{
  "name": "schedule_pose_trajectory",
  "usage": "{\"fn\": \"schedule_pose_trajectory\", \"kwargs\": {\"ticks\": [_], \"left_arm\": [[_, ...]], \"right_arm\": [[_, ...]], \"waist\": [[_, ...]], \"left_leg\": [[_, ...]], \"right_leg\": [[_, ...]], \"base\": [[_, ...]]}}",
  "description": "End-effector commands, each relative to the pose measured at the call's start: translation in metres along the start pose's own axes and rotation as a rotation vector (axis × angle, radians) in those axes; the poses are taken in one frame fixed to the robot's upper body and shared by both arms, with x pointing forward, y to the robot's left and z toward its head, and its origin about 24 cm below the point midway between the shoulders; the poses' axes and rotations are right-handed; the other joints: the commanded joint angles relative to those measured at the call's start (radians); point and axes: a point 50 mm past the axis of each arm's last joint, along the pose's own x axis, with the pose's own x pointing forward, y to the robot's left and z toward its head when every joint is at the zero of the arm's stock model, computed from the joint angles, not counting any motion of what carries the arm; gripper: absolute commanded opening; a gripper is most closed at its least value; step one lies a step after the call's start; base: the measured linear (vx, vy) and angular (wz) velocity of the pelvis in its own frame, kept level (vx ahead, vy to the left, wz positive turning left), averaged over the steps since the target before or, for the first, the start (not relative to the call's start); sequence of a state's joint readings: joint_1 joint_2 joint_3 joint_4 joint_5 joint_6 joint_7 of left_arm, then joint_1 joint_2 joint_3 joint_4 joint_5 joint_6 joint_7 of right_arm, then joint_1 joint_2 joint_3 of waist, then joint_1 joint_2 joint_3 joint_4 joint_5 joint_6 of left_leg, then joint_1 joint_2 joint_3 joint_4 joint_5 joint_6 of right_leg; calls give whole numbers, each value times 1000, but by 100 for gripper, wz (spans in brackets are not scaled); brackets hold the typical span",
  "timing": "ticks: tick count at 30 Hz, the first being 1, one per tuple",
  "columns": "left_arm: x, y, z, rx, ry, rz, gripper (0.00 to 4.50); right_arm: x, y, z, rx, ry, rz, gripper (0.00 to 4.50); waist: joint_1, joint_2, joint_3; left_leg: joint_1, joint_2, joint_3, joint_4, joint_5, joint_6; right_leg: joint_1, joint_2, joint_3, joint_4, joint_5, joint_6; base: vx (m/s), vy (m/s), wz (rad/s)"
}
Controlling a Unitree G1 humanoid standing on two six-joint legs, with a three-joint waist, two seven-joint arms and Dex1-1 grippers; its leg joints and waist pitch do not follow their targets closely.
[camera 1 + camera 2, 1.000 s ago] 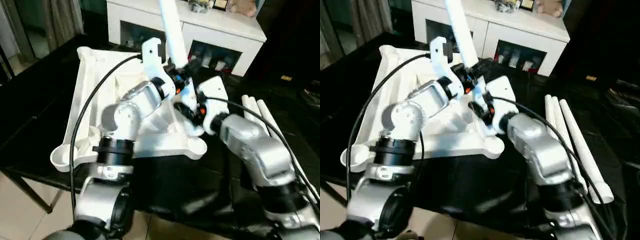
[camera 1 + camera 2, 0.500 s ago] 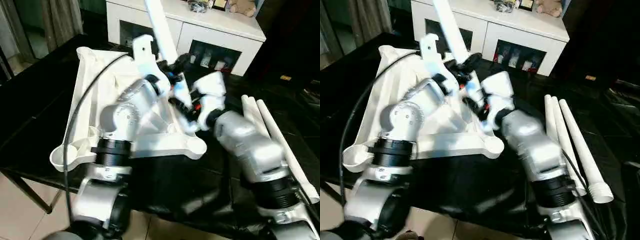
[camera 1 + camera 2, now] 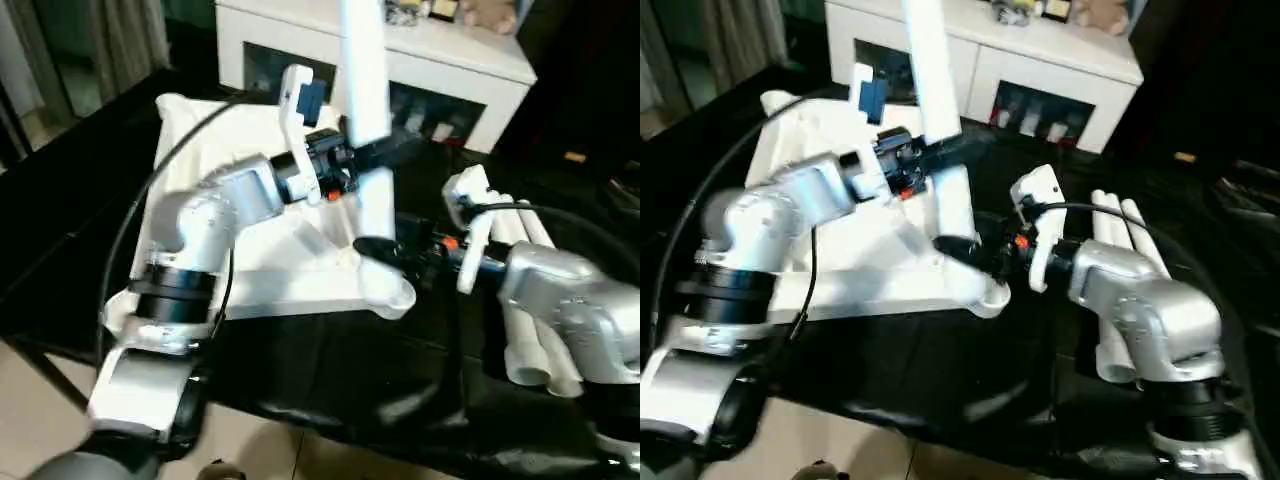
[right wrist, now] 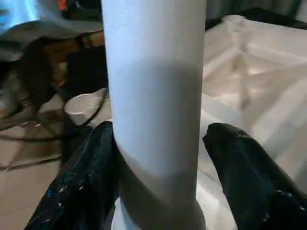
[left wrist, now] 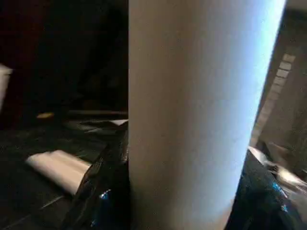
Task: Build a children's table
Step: Pick table leg
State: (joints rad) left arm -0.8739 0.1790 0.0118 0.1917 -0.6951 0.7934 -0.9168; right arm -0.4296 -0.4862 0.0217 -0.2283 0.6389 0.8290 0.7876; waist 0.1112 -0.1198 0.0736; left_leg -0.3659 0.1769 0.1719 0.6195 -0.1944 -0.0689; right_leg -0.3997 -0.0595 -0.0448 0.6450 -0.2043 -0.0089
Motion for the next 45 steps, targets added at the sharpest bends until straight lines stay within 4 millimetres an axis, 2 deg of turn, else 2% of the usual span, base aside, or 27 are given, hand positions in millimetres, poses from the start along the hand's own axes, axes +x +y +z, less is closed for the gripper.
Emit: {"fn": "schedule_pose_trajectory", "kwargs": {"ticks": [1,3,6,11,13,15,19,21,22,23,24,26,30,32,33,39,40,42,45], "left_arm": [[9,-20,3,-15,-2,-203,185],[10,-22,4,-20,-10,-227,185],[10,-21,4,-28,-15,-224,185],[9,-19,1,-35,-4,-228,185],[11,-10,-1,-18,7,-134,185],[13,-2,-4,-69,18,-59,241],[16,11,-9,-77,32,92,276],[18,28,-18,-34,51,343,296],[19,29,-19,-29,54,371,300],[19,39,-25,-21,26,536,302],[20,40,-26,-31,9,557,302],[22,41,-33,-93,-32,620,302],[26,39,-43,-123,-37,670,302],[28,39,-48,-169,-85,738,275],[28,39,-49,-185,-105,773,275],[24,41,-53,-216,-162,904,225],[24,41,-53,-212,-164,905,225],[22,41,-51,-199,-174,918,195],[20,43,-47,-189,-190,926,191]], "right_arm": [[-14,-9,-5,28,38,-64,269],[-15,-7,-7,42,47,-40,266],[-16,-2,-9,50,51,-14,235],[-16,3,-10,62,55,12,203],[-15,1,-9,53,48,-10,192],[-13,-3,-9,38,42,-53,191],[-7,-13,-9,5,40,-161,188],[1,-18,-10,-36,48,-255,188],[2,-19,-10,-41,49,-266,188],[10,-25,-11,-82,49,-370,188],[12,-26,-11,-87,48,-395,187],[20,-30,-12,-130,47,-465,187],[30,-28,-14,-149,47,-487,187],[41,-25,-18,-165,61,-491,187],[43,-25,-19,-166,63,-503,187],[50,-29,-16,-171,35,-576,187],[50,-29,-16,-172,34,-575,187],[51,-29,-15,-181,34,-573,186],[52,-29,-15,-189,35,-573,186]], "waist": [[2,22,-72],[2,22,-72],[6,22,-71],[4,18,-73],[4,14,-73],[4,14,-74],[3,11,-75],[1,10,-75],[1,9,-76],[-3,11,-77],[-3,11,-77],[-1,9,-80],[-3,8,-80],[-8,9,-80],[-8,10,-80],[-13,11,-76],[-14,11,-76],[-13,11,-77],[-13,10,-77]], "left_leg": [[17,52,-13,-75,-119,-25],[15,53,-15,-75,-124,-28],[17,53,-14,-75,-130,-31],[12,52,-16,-75,-111,-32],[11,51,-15,-74,-103,-29],[12,52,-15,-73,-100,-28],[8,50,-16,-72,-87,-36],[8,52,-18,-72,-83,-39],[7,52,-18,-71,-79,-39],[6,51,-18,-71,-69,-42],[6,51,-18,-71,-69,-42],[5,49,-18,-70,-45,-33],[6,49,-18,-69,-31,-23],[6,51,-18,-69,-35,-10],[7,50,-17,-69,-41,-9],[12,52,-19,-73,-85,-22],[12,51,-18,-73,-86,-22],[11,50,-18,-73,-73,-25],[10,48,-17,-73,-65,-23]], "right_leg": [[60,-84,50,-74,-77,-225],[60,-85,49,-77,-98,-220],[56,-84,50,-79,-119,-213],[59,-84,49,-79,-121,-199],[59,-84,49,-80,-124,-195],[58,-85,48,-80,-124,-195],[60,-85,47,-79,-119,-192],[59,-85,48,-79,-103,-186],[61,-86,48,-78,-98,-185],[60,-84,48,-81,-90,-178],[60,-84,48,-81,-90,-178],[66,-84,49,-74,-40,-182],[65,-82,48,-69,13,-193],[66,-82,49,-69,44,-209],[67,-81,49,-70,41,-210],[60,-81,49,-75,-26,-176],[60,-80,49,-76,-28,-174],[61,-78,49,-72,-6,-165],[61,-78,50,-72,8,-159]], "base": [[0,0,0],[0,0,0],[0,0,0],[0,0,0],[0,0,0],[0,0,0],[0,0,0],[0,0,0],[0,0,0],[0,0,0],[0,0,0],[0,0,0],[0,0,0],[0,0,0],[0,0,0],[0,0,0],[0,0,0],[0,0,0],[0,0,0]]}}
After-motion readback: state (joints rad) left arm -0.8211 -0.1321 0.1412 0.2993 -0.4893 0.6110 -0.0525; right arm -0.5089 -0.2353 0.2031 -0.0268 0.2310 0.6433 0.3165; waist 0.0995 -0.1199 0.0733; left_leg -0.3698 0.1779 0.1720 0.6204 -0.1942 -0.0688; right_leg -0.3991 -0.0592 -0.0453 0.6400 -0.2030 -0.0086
